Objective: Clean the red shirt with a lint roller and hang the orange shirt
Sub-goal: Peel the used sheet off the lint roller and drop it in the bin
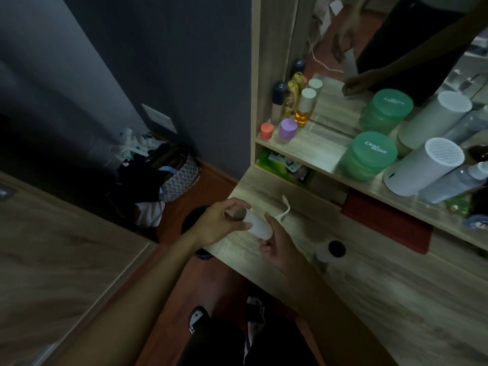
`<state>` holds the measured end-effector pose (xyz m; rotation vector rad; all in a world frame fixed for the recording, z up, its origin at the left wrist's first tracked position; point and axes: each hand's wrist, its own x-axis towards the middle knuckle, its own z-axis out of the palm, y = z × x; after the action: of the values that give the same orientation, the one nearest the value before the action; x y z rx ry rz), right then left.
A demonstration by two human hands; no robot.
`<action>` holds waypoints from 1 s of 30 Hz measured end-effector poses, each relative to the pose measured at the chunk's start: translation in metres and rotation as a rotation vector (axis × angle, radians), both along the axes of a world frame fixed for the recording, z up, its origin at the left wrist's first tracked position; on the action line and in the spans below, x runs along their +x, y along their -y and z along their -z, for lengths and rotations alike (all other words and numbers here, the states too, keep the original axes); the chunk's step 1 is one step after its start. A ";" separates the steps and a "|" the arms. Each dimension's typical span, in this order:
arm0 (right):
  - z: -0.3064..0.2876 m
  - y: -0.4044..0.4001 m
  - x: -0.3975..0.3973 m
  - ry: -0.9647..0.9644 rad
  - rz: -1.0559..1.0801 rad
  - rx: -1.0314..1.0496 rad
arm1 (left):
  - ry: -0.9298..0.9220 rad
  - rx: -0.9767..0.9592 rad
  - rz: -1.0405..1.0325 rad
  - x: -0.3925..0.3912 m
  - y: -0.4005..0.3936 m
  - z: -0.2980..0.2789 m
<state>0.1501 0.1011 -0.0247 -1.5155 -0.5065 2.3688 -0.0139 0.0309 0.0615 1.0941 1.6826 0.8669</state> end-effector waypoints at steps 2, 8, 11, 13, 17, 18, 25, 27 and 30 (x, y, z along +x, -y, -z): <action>-0.003 -0.001 0.000 0.041 0.005 -0.001 | 0.008 0.004 -0.007 0.001 0.001 0.001; -0.011 -0.005 -0.006 0.188 -0.011 -0.016 | 0.013 -0.023 -0.056 0.002 0.003 0.006; -0.014 -0.008 -0.009 0.227 -0.025 -0.011 | 0.036 -0.019 -0.077 0.003 0.005 0.006; -0.016 -0.009 -0.011 0.238 -0.024 -0.016 | 0.078 -0.018 -0.090 0.005 0.007 0.006; -0.019 -0.005 -0.009 0.270 -0.001 0.044 | 0.111 -0.013 -0.119 0.005 0.010 0.006; -0.019 -0.003 -0.008 0.262 -0.002 0.055 | 0.104 -0.014 -0.120 0.005 0.010 0.005; -0.025 0.006 -0.010 0.168 0.049 0.015 | 0.130 -0.022 -0.141 0.002 0.010 0.004; -0.026 0.006 -0.011 0.177 0.084 0.022 | 0.184 -0.047 -0.193 0.001 0.011 0.004; -0.028 0.008 -0.006 0.130 0.053 0.146 | 0.291 -0.074 -0.286 0.003 0.013 0.001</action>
<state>0.1440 0.0928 0.0033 -1.6027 -0.6458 2.1530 -0.0107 0.0177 0.0610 0.6490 1.6302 1.0791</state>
